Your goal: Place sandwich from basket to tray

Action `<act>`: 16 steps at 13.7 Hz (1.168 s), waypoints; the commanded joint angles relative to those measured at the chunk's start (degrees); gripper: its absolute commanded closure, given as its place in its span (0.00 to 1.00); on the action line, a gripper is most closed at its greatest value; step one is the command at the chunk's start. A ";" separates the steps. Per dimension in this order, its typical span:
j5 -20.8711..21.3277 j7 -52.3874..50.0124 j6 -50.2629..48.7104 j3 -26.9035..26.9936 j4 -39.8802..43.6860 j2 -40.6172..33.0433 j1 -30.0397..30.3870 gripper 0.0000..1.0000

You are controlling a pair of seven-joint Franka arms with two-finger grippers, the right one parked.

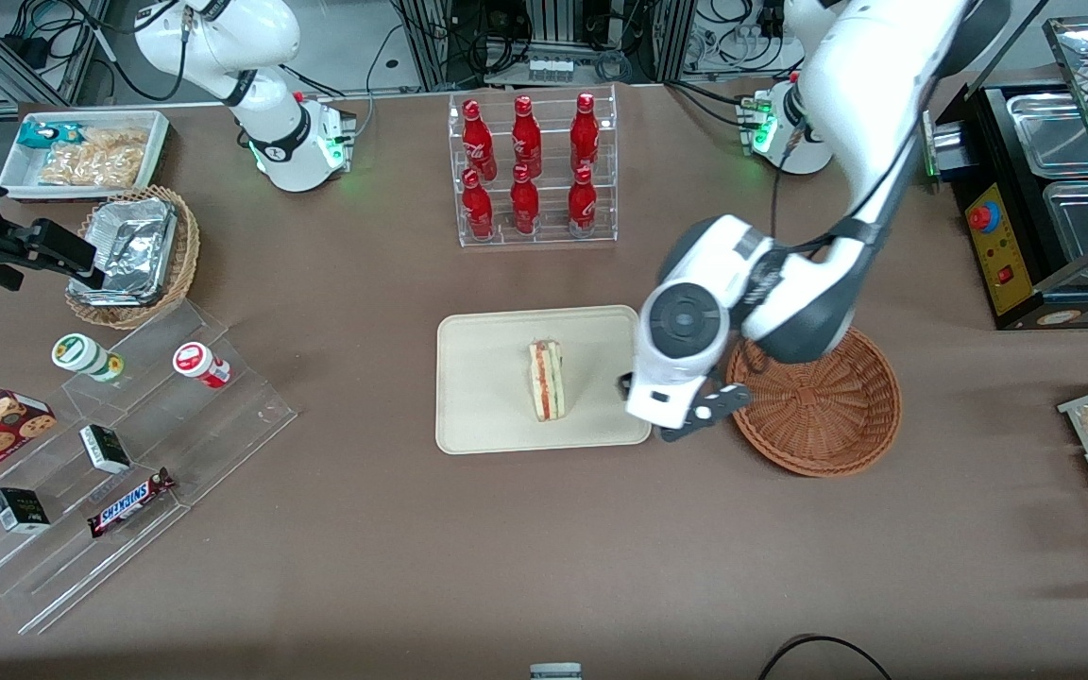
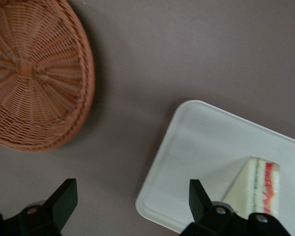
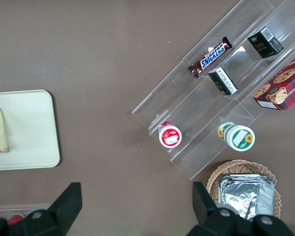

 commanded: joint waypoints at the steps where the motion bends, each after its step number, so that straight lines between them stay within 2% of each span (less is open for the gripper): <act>1: -1.46 7.19 0.21 -0.17 -9.47 -8.19 4.81 0.00; 7: -4.00 20.47 -0.49 -0.26 -16.78 -16.19 11.32 0.00; 12: -9.18 40.04 -9.34 -0.08 -17.32 -22.08 18.17 0.00; 14: -10.07 45.95 -13.04 0.09 -17.14 -24.63 20.28 0.00; 16: -10.07 51.40 -15.16 2.54 -16.97 -26.91 20.56 0.00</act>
